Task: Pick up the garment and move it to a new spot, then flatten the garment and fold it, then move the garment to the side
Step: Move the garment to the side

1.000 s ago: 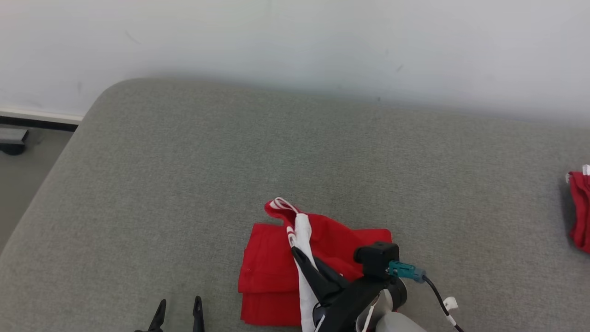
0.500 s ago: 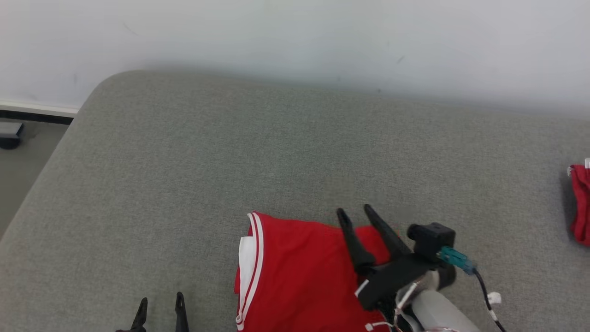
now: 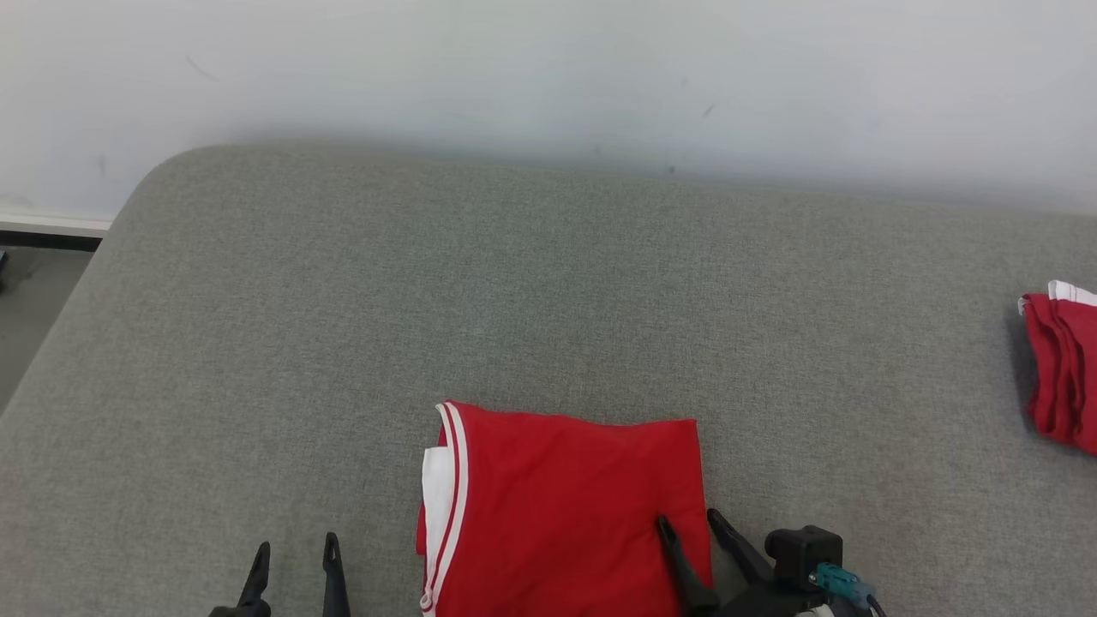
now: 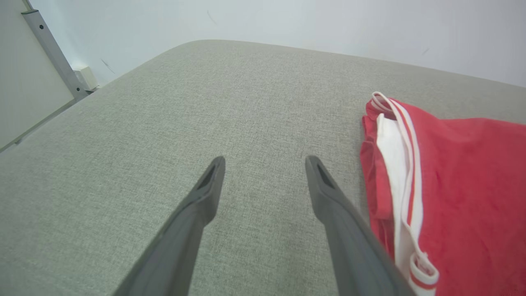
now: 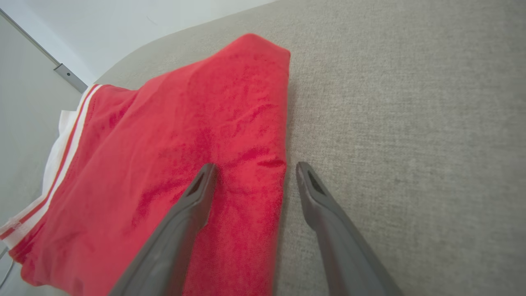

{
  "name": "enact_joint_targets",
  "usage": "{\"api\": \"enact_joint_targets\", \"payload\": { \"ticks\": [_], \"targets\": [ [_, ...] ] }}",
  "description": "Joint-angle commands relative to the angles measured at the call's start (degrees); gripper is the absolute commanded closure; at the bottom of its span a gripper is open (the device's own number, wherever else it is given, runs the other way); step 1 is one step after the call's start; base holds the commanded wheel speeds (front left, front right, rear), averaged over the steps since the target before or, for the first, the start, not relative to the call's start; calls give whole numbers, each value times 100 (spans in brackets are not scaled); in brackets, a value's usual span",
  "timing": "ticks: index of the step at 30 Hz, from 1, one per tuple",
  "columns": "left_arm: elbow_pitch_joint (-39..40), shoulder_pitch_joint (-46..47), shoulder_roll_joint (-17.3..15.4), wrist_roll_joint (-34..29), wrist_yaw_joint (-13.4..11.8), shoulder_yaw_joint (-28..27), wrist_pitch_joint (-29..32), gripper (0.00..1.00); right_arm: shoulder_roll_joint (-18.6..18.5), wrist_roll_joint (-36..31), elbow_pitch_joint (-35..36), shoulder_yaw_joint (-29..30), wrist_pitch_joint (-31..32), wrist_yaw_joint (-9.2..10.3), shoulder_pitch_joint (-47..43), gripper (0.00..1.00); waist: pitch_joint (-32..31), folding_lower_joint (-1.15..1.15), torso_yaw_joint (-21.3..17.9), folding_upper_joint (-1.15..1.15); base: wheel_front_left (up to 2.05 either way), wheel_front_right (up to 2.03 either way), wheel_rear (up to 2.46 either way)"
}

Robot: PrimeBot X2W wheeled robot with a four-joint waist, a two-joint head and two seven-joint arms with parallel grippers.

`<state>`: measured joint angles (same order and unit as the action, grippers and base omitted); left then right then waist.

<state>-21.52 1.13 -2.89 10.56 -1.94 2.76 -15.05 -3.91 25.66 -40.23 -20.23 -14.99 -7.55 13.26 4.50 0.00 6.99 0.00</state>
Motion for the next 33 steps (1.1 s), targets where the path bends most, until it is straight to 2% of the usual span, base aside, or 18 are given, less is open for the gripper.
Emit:
{"api": "enact_joint_targets", "payload": {
  "ticks": [1, 2, 3, 7, 10, 14, 19, 25, 29, 33],
  "targets": [
    [24, -57, 2, -40, 29, -3, -16, 0, 39, 2, -120, -70, -20, 13, 127, 5, -7, 0, 7, 0, 0, 0, 0],
    [33, -52, 2, -57, 24, 5, -16, 0, 50, 16, -194, -99, -20, 13, 187, 62, -8, 0, 9, 0, 0, 0, 0],
    [37, -50, 1, -68, 33, 7, -16, 0, 65, 32, -260, -128, -19, 13, 227, 100, -16, 0, 6, 0, 0, 0, 0],
    [56, -106, 1, -140, 80, 4, -16, 0, 79, 44, -173, -15, -14, 13, 287, 100, -103, 0, -120, 0, 0, 0, 0],
    [79, -160, 0, -193, 129, -19, -16, 0, 57, 4, -88, 214, -15, 13, 185, 100, -199, 0, -393, 0, 0, 0, 0],
    [132, -235, 1, -190, 144, -31, -16, 0, -61, -56, 0, 512, -15, 13, 46, 100, -296, 0, -987, 0, 0, 0, 0],
    [228, -171, 3, -150, 150, -3, -16, 0, -203, -92, 134, 787, -15, 13, -84, 100, -289, 0, -1970, 0, 0, 0, 0],
    [297, 31, 2, -94, 106, 75, -16, 0, -273, -119, 271, 757, -14, 13, -46, 100, -130, 0, -2993, 0, 0, 0, 0],
    [315, 195, 1, -107, 129, 215, -16, 0, -268, -84, 345, 701, -14, 13, 18, 100, 2, 0, -3276, 0, 0, 0, 0],
    [318, 298, -4, -158, 138, 316, -16, 0, -247, -59, 417, 680, -15, 13, 114, 100, 162, 0, -3325, 0, 0, 0, 0]
  ]
}}
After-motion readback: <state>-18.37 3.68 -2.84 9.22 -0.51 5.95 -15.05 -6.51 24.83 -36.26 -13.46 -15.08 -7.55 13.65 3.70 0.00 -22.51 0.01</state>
